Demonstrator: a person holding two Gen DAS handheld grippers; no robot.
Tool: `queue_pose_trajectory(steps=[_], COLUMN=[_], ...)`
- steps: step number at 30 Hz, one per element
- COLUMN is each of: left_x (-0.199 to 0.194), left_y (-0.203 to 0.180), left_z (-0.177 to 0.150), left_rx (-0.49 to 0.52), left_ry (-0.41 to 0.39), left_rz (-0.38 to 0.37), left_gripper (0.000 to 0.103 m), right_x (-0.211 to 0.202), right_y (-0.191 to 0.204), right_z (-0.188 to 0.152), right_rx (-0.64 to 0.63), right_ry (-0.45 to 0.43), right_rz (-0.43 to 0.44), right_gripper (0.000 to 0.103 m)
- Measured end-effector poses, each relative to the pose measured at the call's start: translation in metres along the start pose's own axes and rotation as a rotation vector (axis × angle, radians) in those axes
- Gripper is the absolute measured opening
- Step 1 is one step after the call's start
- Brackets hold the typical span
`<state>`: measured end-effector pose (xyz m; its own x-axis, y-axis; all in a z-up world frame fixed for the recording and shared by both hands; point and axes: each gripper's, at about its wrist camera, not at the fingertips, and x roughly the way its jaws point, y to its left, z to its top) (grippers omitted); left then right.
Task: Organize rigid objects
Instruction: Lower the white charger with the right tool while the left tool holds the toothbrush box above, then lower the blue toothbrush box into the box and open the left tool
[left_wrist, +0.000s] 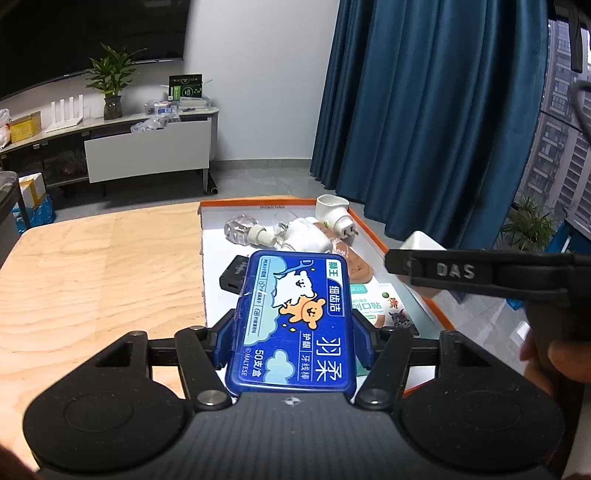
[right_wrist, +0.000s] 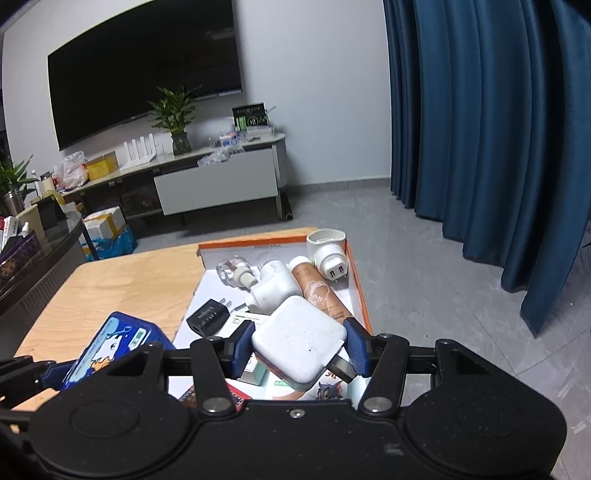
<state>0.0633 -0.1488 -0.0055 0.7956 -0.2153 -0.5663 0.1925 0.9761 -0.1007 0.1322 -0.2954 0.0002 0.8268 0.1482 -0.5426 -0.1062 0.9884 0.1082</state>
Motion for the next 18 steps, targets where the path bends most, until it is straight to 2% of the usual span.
queue_pose_trajectory(steps=[6, 10, 13, 16, 18], left_x=[0.016, 0.026, 0.032, 0.036, 0.035], left_y=[-0.001, -0.002, -0.004, -0.006, -0.006], left_z=[0.001, 0.002, 0.004, 0.006, 0.006], left_rx=[0.014, 0.008, -0.007, 0.000, -0.009], left_ry=[0.028, 0.043, 0.044, 0.036, 0.035], left_rz=[-0.011, -0.020, -0.053, -0.068, -0.064], left_gripper=[0.062, 0.063, 0.063, 0.075, 0.076], right_x=[0.031, 0.048, 0.040, 0.025, 0.015], right_y=[0.004, 0.003, -0.001, -0.004, -0.005], right_z=[0.009, 0.016, 0.019, 0.021, 0.022], right_rx=[-0.016, -0.002, 0.025, 0.034, 0.035], right_ry=[0.035, 0.019, -0.029, -0.067, -0.082], right_rz=[0.000, -0.004, 0.005, 0.008, -0.008], right_gripper=[0.064, 0.066, 0.077, 0.078, 0.078])
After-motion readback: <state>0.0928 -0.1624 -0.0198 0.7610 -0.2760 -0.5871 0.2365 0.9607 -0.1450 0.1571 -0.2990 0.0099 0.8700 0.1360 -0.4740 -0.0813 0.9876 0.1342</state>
